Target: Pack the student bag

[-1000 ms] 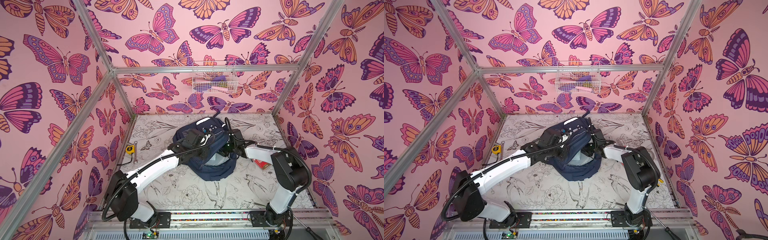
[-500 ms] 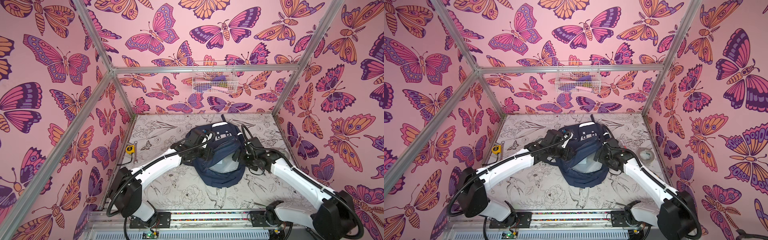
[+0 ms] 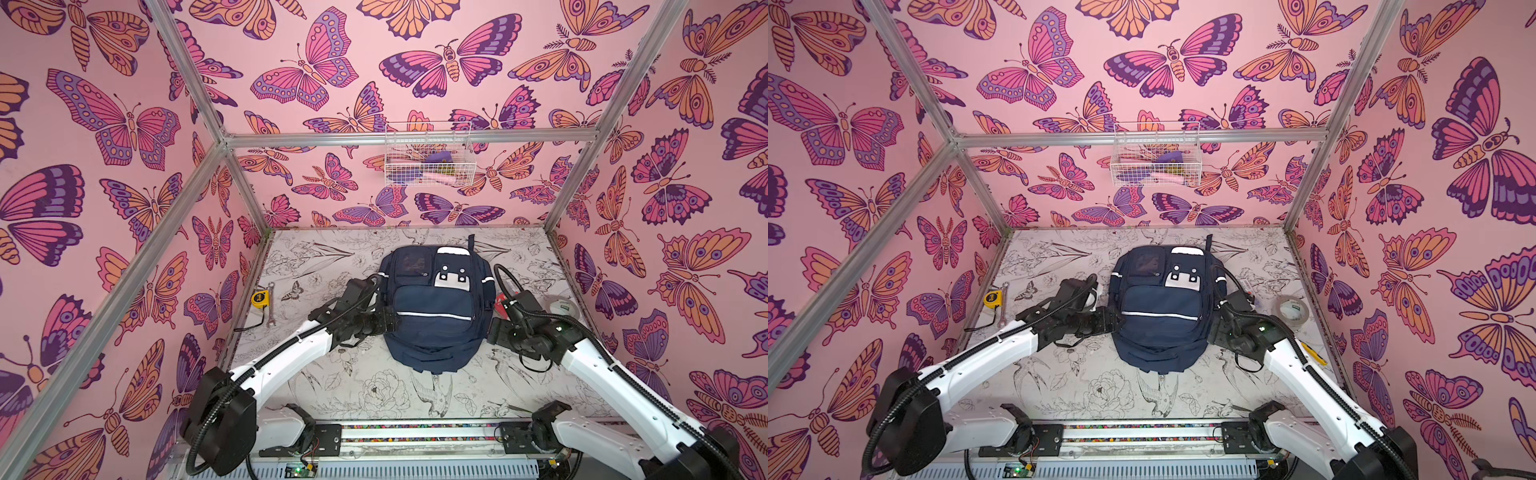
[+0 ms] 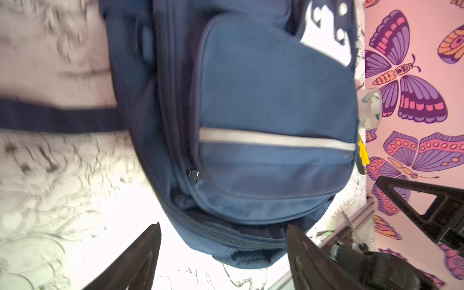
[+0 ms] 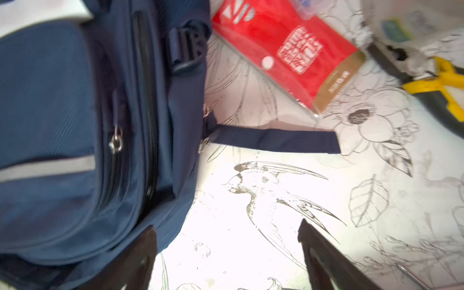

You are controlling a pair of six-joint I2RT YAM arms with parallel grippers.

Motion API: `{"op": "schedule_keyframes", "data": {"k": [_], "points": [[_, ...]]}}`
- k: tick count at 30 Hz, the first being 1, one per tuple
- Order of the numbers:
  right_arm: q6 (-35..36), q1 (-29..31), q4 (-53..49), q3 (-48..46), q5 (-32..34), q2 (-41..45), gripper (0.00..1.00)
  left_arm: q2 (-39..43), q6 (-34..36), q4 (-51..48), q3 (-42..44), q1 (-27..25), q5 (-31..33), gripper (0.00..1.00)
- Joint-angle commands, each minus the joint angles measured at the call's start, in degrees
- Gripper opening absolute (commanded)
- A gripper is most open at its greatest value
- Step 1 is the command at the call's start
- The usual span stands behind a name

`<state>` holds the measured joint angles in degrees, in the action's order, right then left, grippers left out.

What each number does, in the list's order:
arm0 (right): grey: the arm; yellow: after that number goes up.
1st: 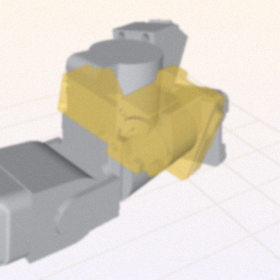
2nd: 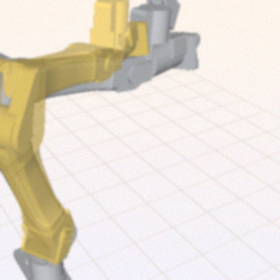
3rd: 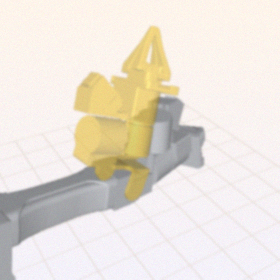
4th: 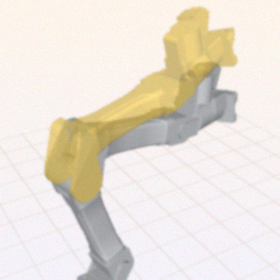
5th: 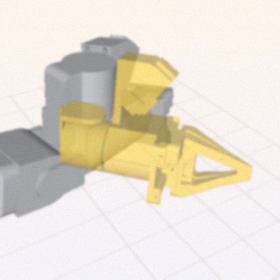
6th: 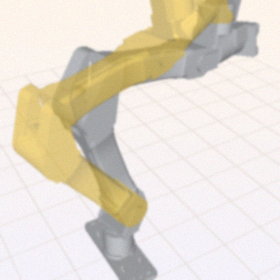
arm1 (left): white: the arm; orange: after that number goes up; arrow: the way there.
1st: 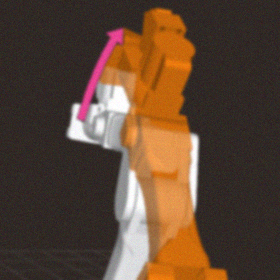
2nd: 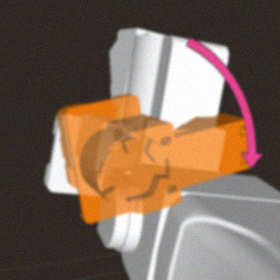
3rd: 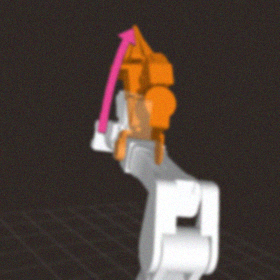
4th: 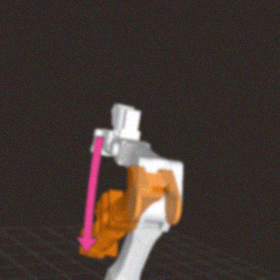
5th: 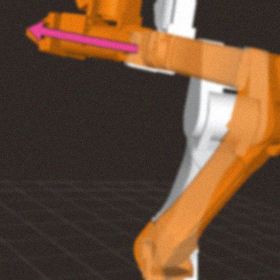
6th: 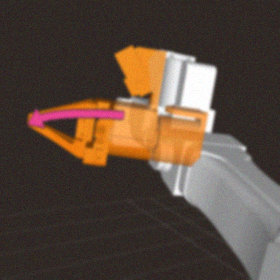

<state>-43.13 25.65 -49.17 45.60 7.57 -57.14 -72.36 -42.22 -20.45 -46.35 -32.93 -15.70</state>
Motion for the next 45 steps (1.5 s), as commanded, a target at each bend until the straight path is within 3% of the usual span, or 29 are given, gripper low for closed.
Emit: {"op": "schedule_keyframes", "data": {"k": [1, 8, 14, 18, 24, 29, 32, 37, 39, 41, 43, 45], "points": [[3.3, 0.0, 5.6, -1.5, -6.1, -1.8, 0.85, 2.8, -6.9, 4.0, 4.1, 1.8, -3.7, 0.79], [6.6, -1.2, 18.4, 2.5, -11.3, -15.3, 0.80, 0.0, -9.4, 12.5, 5.8, 7.6, -11.7, 0.81], [15.9, -2.2, 19.2, 13.8, -18.5, -31.2, 0.56, -8.9, -13.2, 20.7, 5.0, 11.9, -17.9, 0.74], [20.5, -2.1, 15.8, 21.9, -15.7, -39.8, 0.45, -15.2, -16.6, 27.2, 4.0, 14.1, -20.8, 0.70], [21.1, -2.1, 12.3, 25.9, -11.5, -40.6, 0.44, -17.8, -15.7, 28.8, 1.3, 16.9, -18.2, 0.67], [20.5, 0.2, 9.4, 24.6, -5.9, -35.0, 0.52, -17.8, -11.9, 24.4, -2.3, 19.0, -16.9, 0.67], [18.2, 4.7, 9.3, 22.2, -1.0, -28.9, 0.69, -19.8, -8.0, 18.6, -7.1, 18.6, -16.3, 0.59], [9.0, 14.1, 5.0, 21.3, 15.2, -22.9, 0.97, -24.4, -4.4, 12.0, -11.1, 17.7, -14.4, 0.48], [4.9, 15.4, 4.7, 20.0, 17.0, -20.7, 0.99, -24.4, -3.7, 8.1, -11.4, 17.7, -12.3, 0.48], [2.7, 15.5, 6.5, 17.2, 17.2, -17.8, 0.99, -22.8, -3.2, 6.2, -10.8, 17.7, -9.8, 0.55], [1.9, 16.0, 11.1, 12.6, 16.8, -13.0, 0.99, -21.6, -3.0, 5.8, -10.5, 17.4, -8.5, 0.63], [1.2, 15.8, 17.0, 7.4, 14.2, -8.0, 0.99, -22.2, -2.6, 5.5, -11.4, 17.0, -9.2, 0.64]]}}
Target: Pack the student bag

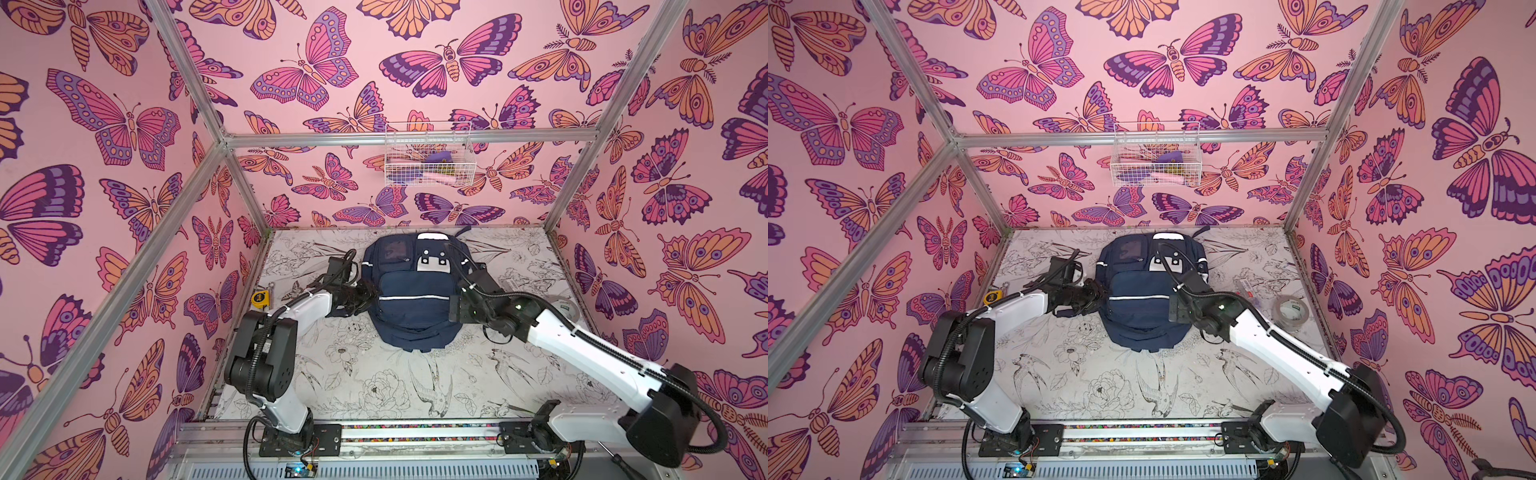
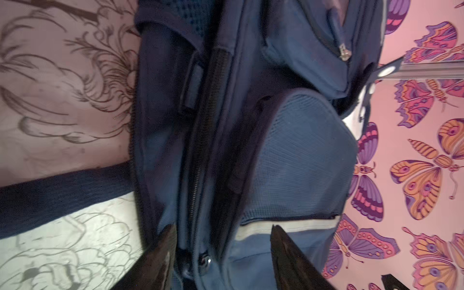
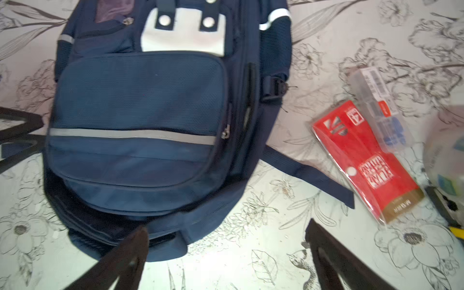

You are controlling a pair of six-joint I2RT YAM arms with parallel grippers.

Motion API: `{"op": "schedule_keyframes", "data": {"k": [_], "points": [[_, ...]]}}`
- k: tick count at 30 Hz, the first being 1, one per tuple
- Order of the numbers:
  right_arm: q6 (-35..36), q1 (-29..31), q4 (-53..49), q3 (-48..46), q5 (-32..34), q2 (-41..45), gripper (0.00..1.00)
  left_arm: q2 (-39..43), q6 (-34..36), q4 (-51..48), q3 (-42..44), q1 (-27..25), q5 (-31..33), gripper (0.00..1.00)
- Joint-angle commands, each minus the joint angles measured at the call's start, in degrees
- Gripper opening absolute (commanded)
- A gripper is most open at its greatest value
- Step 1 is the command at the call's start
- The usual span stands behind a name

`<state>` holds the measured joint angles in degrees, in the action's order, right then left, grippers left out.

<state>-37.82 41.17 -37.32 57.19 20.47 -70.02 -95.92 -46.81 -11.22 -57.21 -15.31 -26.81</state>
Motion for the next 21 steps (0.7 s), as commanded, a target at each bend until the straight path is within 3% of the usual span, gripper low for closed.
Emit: {"op": "schedule_keyframes", "data": {"k": [1, 4, 11, 15, 18, 21], "points": [[-4.8, -0.2, 5.8, -5.2, 0.1, 6.1, 0.99, 0.7, 2.0, -3.7, -1.1, -0.9, 1.4, 0.63], [-5.7, -0.4, 3.5, -4.9, -2.2, 6.9, 0.88, -1.9, 1.7, -3.4, -2.9, -1.8, -0.2, 0.61], [-5.8, 0.0, 7.0, -8.7, -11.0, 6.7, 0.34, -5.8, 1.3, -1.8, -5.5, -3.8, -1.2, 0.45], [-5.2, 0.8, 7.5, -9.0, -11.5, 6.1, 0.13, -6.5, 0.2, -0.2, -5.8, -4.2, -3.4, 0.18], [-4.0, 3.4, 7.3, -7.9, -9.9, 4.5, 0.08, -4.2, -3.2, 3.5, -4.9, -4.2, -5.9, 0.00], [-3.3, 7.5, 6.9, -5.7, -7.3, 2.4, 0.11, -0.1, -9.6, 7.8, -3.4, -4.2, -6.7, 0.00]]}}
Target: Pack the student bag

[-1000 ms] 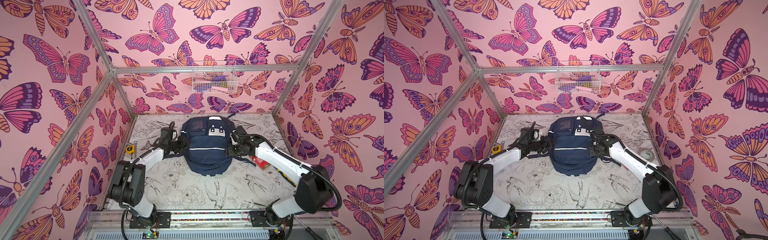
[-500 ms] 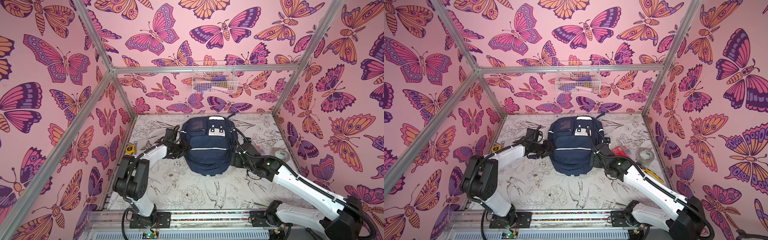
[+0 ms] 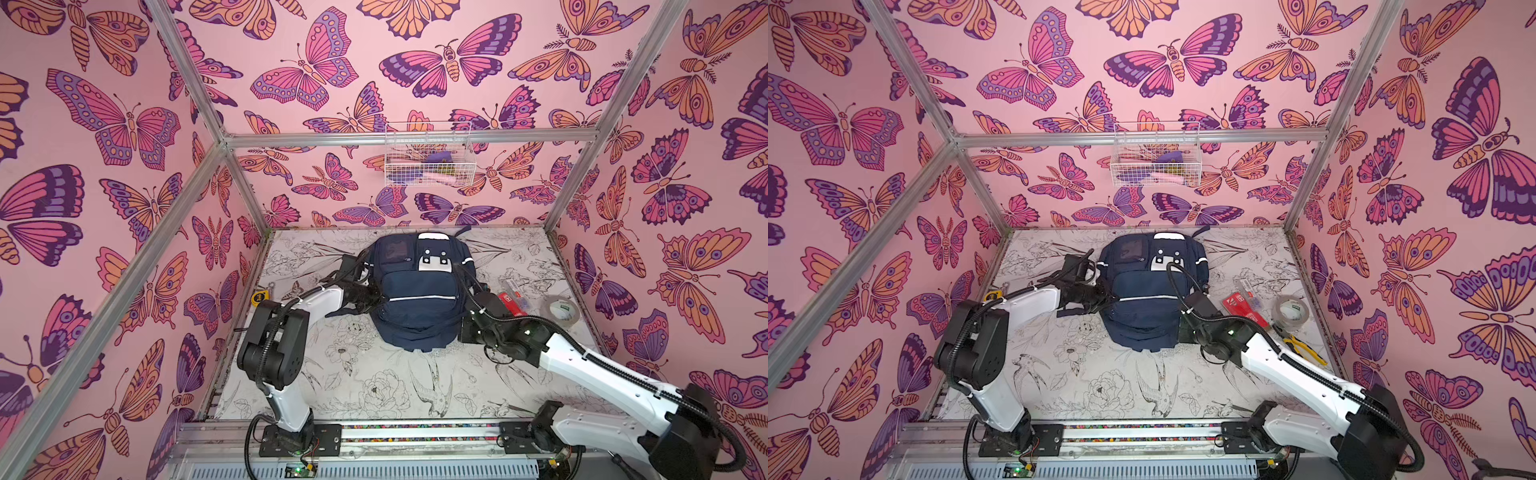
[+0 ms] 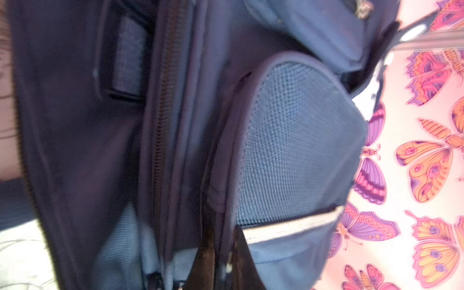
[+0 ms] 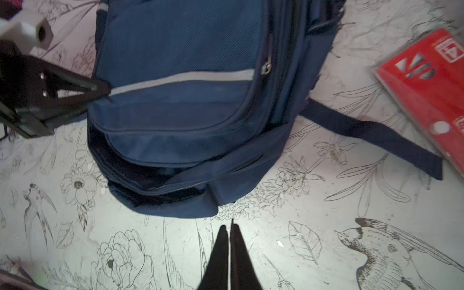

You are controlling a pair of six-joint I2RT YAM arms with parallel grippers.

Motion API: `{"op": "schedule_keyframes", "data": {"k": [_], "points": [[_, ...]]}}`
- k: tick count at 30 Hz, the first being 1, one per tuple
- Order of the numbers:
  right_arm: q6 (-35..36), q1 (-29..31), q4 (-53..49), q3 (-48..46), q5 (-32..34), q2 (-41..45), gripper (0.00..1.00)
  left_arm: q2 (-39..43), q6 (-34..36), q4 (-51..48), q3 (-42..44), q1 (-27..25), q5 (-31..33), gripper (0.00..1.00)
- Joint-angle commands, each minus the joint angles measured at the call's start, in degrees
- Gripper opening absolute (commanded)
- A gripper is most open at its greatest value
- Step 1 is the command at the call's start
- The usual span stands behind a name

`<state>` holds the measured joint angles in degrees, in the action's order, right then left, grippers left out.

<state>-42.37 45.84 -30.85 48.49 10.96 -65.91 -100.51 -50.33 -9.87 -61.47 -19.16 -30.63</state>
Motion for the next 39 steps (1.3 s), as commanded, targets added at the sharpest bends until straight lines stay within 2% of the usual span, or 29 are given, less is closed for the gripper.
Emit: {"op": "schedule_keyframes", "data": {"k": [1, 4, 10, 12, 16, 19, 21, 27, 32, 37, 39], "points": [[1.2, 3.9, 0.4, 4.0, 2.7, -2.5, 0.12, 5.9, -8.1, 7.7, 1.2, -0.4, -3.2, 0.00], [0.4, 7.0, 1.2, 7.4, 3.3, -5.7, 0.13, 9.1, -13.5, 10.6, 1.7, -1.4, -3.7, 0.00], [-3.9, 14.1, 7.6, 14.1, 4.4, -14.3, 0.28, 12.5, -21.9, 18.2, 5.6, -5.2, -1.3, 0.00], [-5.6, 14.4, 10.7, 14.6, 2.8, -16.9, 0.29, 12.4, -25.4, 22.5, 7.6, -6.0, -0.5, 0.00], [-8.5, 14.4, 12.2, 15.0, 3.8, -20.5, 0.31, 12.6, -30.3, 29.3, 10.6, -7.1, 1.4, 0.00], [-9.9, 14.4, 14.0, 14.7, 4.5, -22.1, 0.44, 12.7, -30.1, 29.5, 10.1, -8.2, 2.1, 0.00], [-12.4, 14.4, 12.1, 16.0, 6.4, -23.6, 0.46, 12.6, -29.6, 29.5, 9.8, -8.7, 2.2, 0.00], [-16.9, 14.4, 11.0, 19.6, 8.7, -29.9, 0.41, 11.7, -27.7, 29.2, 10.5, -9.5, 2.5, 0.00], [-22.9, 13.6, 3.5, 24.0, 14.0, -33.8, 0.39, 11.8, -26.7, 29.1, 11.8, -10.1, 2.7, 0.00], [-25.8, 13.1, -1.5, 27.3, 18.9, -35.6, 0.43, 12.1, -25.7, 28.8, 12.6, -10.9, 2.6, 0.00], [-27.7, 12.9, -6.8, 30.4, 20.7, -37.2, 0.40, 12.3, -25.5, 28.7, 13.0, -11.0, 2.3, 0.00]]}}
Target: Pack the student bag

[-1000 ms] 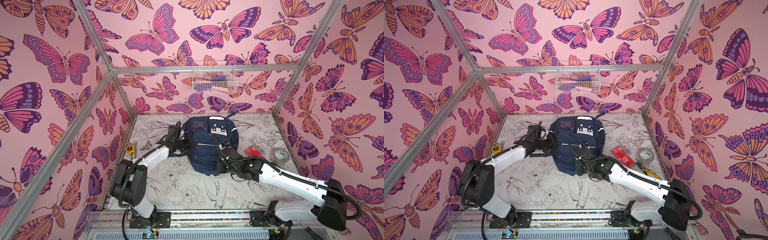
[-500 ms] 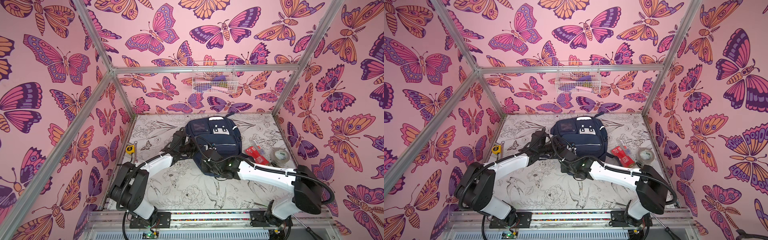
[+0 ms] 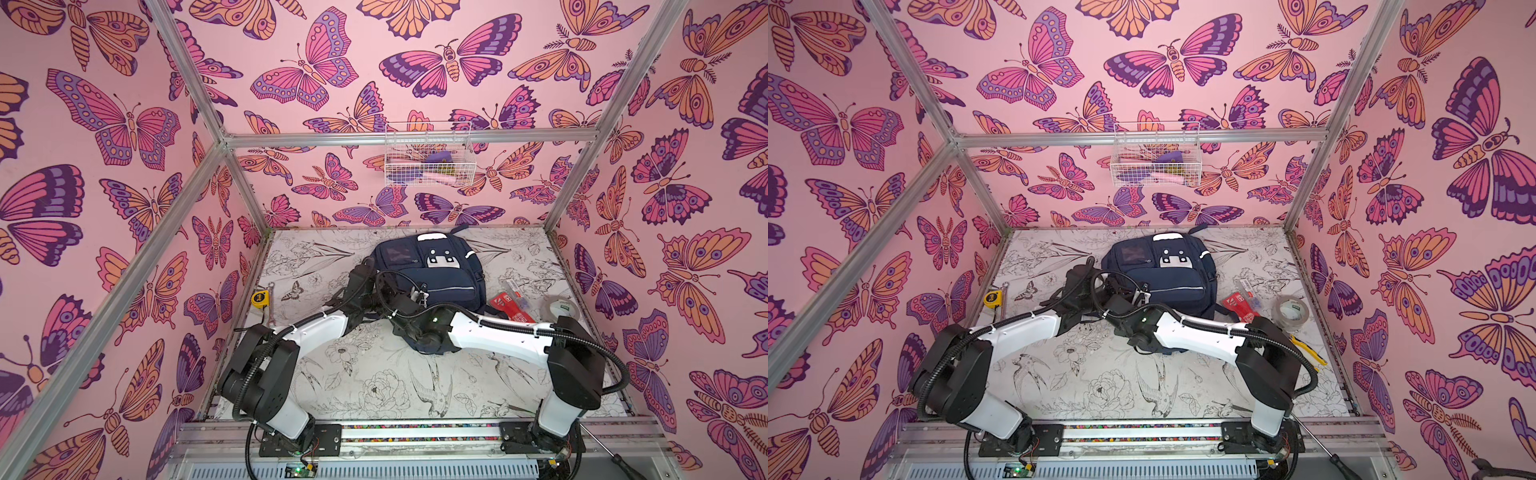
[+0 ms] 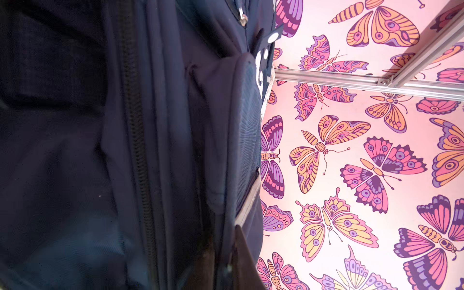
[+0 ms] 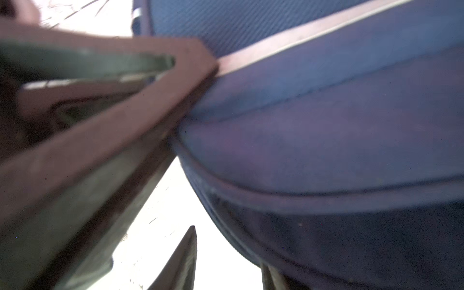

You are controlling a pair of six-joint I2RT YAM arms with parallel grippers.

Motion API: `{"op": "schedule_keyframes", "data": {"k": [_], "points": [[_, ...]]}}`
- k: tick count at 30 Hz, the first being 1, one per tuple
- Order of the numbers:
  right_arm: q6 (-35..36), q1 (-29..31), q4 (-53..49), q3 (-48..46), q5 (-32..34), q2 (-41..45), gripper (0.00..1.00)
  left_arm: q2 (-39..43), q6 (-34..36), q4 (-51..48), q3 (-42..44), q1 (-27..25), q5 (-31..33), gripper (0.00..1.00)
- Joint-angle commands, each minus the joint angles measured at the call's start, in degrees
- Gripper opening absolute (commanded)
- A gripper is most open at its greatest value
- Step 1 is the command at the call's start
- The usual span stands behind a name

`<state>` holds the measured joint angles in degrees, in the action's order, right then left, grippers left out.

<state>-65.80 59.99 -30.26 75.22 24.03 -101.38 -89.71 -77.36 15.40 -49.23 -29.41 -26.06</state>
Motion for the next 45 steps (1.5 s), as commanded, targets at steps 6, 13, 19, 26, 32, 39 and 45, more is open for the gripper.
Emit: {"op": "schedule_keyframes", "data": {"k": [6, 13, 19, 26, 32, 39, 45], "points": [[-9.0, -2.1, -16.8, 8.1, 8.9, -5.6, 0.25, 2.1, 2.3, 3.4, 1.8, -1.1, -2.4, 0.00], [-10.3, -2.7, -21.9, 10.4, 10.6, -7.3, 0.15, 1.8, 3.4, 3.5, 2.6, -1.5, -2.2, 0.00], [-8.0, -2.7, -22.0, 9.5, 7.5, -5.4, 0.03, 1.9, 4.2, 3.1, 2.8, -1.5, -1.7, 0.00], [-2.9, -2.7, -18.2, 8.8, 7.4, -5.2, 0.45, 2.1, 4.7, 2.4, 2.4, -1.5, -1.9, 0.00], [-6.9, -3.0, -18.1, 9.9, 13.5, -7.6, 0.46, 2.3, 4.3, 2.4, 1.7, -1.7, -3.0, 0.00], [-12.8, -5.5, -26.3, 14.5, 15.1, -12.6, 0.17, 2.4, 4.3, 2.3, 1.6, -1.9, -3.8, 0.00], [-12.2, -5.8, -25.6, 13.2, 13.3, -11.0, 0.02, 2.1, 4.8, 2.2, 1.7, -2.0, -3.8, 0.00]]}}
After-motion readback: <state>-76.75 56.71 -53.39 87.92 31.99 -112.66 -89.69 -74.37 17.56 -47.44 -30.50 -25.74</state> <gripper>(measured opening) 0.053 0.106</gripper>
